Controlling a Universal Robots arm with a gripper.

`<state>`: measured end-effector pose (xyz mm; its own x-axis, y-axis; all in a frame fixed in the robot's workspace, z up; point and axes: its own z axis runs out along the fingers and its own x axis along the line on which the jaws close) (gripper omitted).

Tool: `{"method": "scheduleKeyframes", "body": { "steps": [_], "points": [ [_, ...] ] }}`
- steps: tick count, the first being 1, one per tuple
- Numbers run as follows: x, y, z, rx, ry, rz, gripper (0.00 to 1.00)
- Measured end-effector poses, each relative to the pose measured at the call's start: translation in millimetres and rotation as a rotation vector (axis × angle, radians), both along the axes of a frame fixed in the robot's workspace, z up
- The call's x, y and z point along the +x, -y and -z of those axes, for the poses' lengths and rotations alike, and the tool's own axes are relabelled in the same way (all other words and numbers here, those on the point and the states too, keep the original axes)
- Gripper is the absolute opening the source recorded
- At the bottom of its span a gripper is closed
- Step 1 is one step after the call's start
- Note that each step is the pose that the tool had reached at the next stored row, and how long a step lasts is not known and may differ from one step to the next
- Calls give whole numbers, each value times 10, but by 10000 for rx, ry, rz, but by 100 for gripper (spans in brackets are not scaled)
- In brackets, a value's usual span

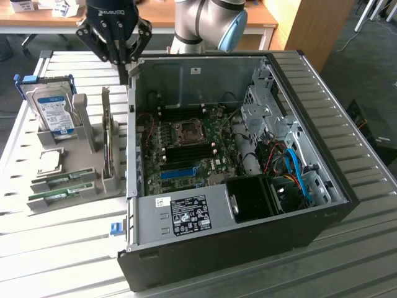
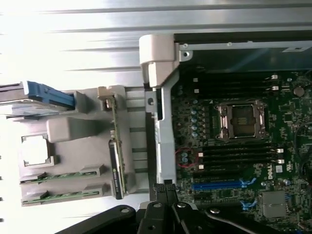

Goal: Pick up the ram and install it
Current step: 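Reach for the ram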

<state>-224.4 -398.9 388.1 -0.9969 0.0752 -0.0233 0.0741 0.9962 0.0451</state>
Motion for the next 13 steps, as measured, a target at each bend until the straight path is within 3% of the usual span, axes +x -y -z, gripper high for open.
{"method": "scheduleKeyframes", "body": {
  "steps": [13],
  "points": [
    [-280,0,27,0,-2,0,11]
  ]
}}
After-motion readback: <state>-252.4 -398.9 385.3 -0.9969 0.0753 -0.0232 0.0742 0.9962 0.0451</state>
